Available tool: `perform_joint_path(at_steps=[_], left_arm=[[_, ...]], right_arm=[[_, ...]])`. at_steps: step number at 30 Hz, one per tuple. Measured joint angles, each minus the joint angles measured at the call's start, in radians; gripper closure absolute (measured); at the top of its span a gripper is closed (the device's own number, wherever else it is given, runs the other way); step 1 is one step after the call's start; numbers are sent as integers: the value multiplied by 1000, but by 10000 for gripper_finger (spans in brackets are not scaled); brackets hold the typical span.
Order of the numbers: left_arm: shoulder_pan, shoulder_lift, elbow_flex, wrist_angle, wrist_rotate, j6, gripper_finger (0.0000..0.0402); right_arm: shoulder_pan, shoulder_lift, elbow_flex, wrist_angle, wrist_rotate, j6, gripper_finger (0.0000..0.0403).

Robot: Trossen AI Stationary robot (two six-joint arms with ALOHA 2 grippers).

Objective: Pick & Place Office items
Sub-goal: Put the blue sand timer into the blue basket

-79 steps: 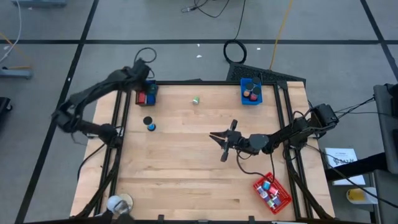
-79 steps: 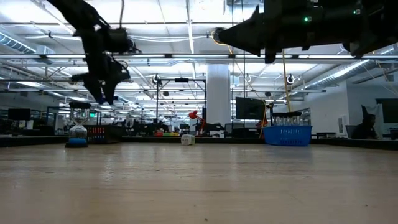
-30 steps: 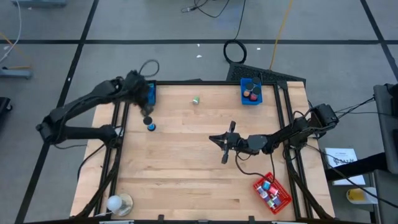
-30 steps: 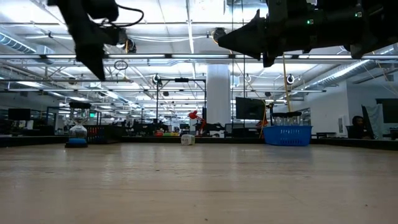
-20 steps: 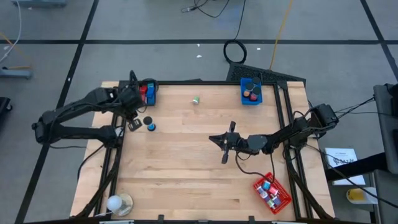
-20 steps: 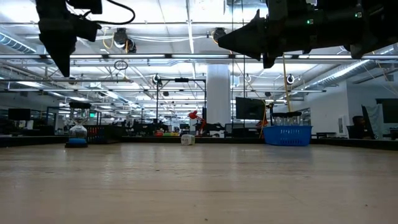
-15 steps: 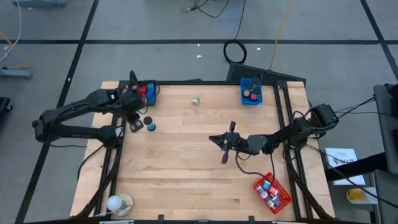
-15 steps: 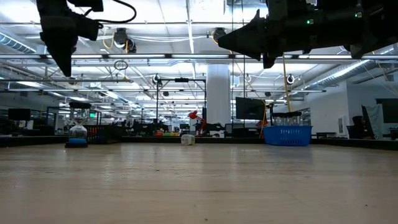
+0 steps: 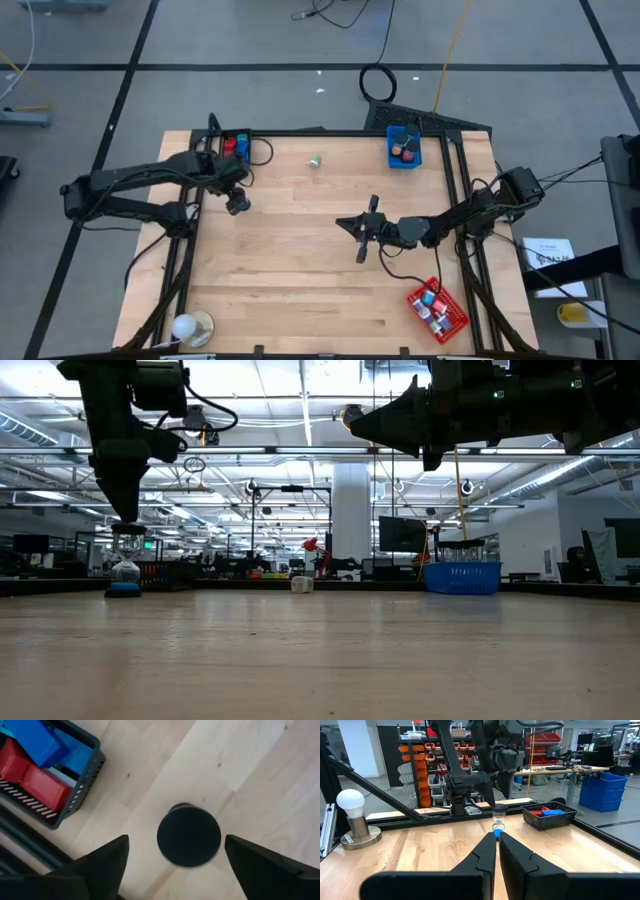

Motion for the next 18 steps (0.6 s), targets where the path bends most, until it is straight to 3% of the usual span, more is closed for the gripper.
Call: perform_joint_path(at_steps=[18], left_arm=[[0, 43, -68, 115, 4, -4, 50]], right_arm=[[0, 0, 0, 0, 0, 0, 390]])
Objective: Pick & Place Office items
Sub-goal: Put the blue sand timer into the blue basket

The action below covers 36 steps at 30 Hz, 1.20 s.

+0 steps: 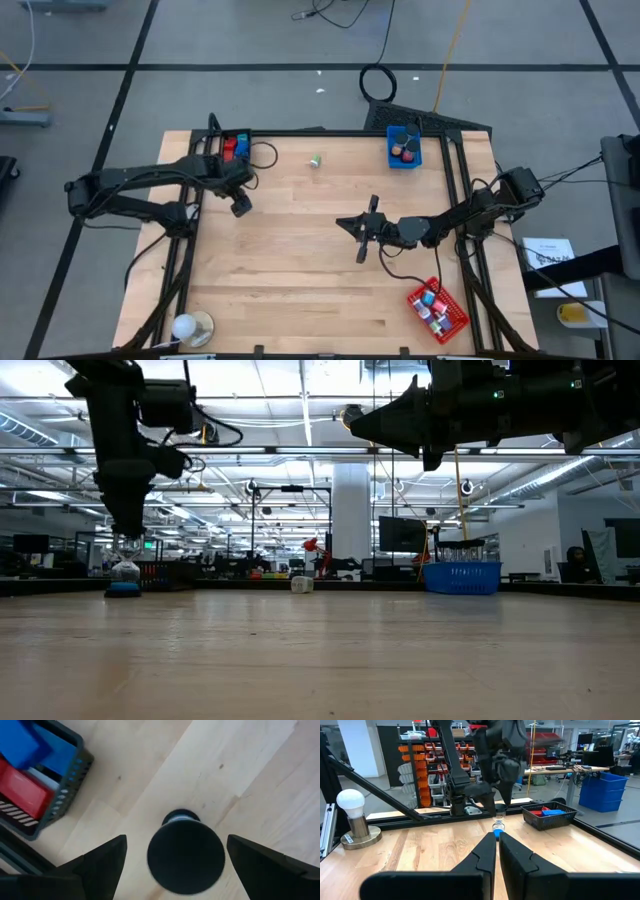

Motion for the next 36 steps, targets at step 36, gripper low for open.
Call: perform_joint_path(at_steps=[36], left_arm=[[-233, 507, 465, 374, 134, 234, 198]], right_arm=[[87, -62, -1, -91, 8, -89, 390]])
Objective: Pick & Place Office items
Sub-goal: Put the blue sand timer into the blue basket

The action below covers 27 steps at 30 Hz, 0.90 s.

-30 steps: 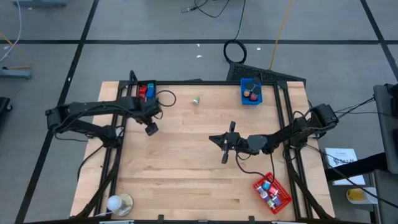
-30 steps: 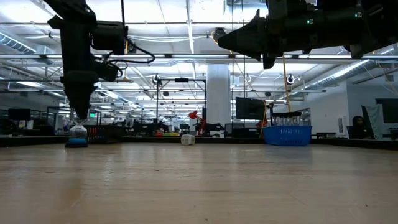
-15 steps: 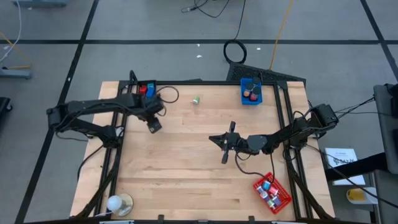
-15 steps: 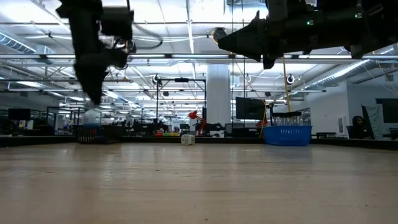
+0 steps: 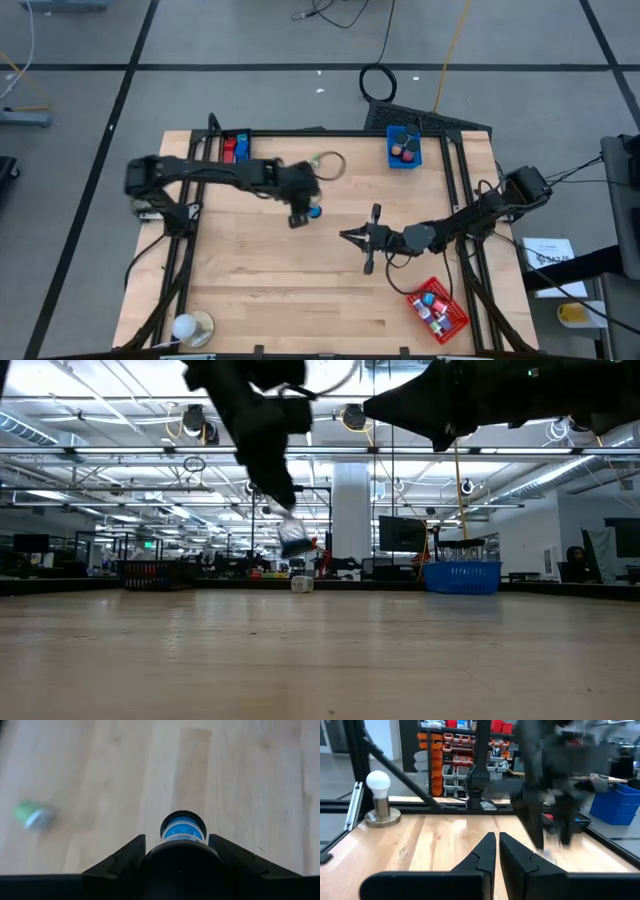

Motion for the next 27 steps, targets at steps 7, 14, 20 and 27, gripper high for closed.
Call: perform_joint_path(at_steps=[7, 14, 20, 27], left_arm=[[-18, 206, 128, 18, -18, 142, 198], [-5, 278, 146, 49, -4, 160, 198], [-5, 288, 146, 83, -16, 138, 195], [-5, 251, 144, 72, -61, 128, 62]], right_arm=[[11, 0, 0, -5, 0, -28, 390], [11, 0, 0, -7, 0, -28, 390], [11, 0, 0, -7, -2, -28, 390], [11, 0, 0, -7, -3, -28, 390]])
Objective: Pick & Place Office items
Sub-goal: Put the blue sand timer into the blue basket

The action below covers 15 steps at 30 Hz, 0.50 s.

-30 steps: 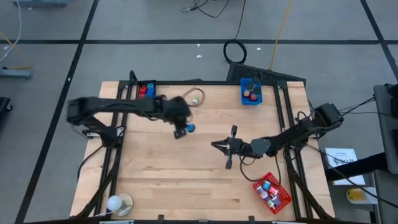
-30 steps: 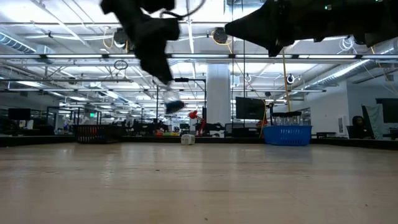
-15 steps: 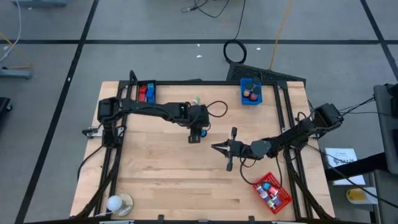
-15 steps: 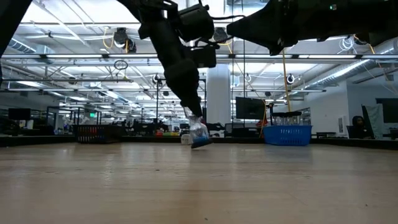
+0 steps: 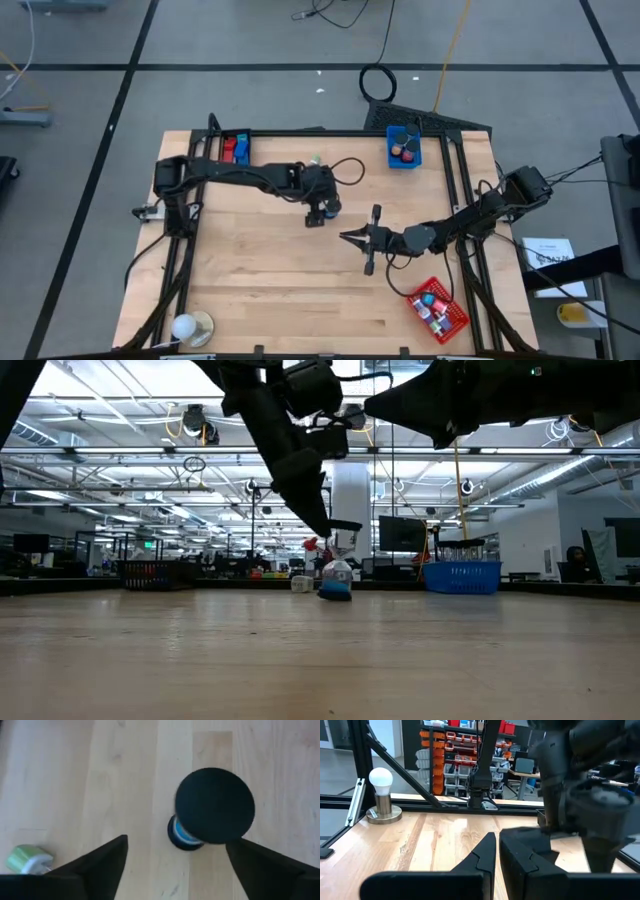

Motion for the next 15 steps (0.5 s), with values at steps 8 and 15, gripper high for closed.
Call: perform_joint_path(at_steps=[8, 15], left_arm=[[0, -124, 0, -70, -2, 25, 80], [-16, -367, -195, 52, 15, 62, 222]], right_arm=[[0, 0, 0, 0, 0, 4, 390], [0, 0, 0, -3, -1, 30, 390]])
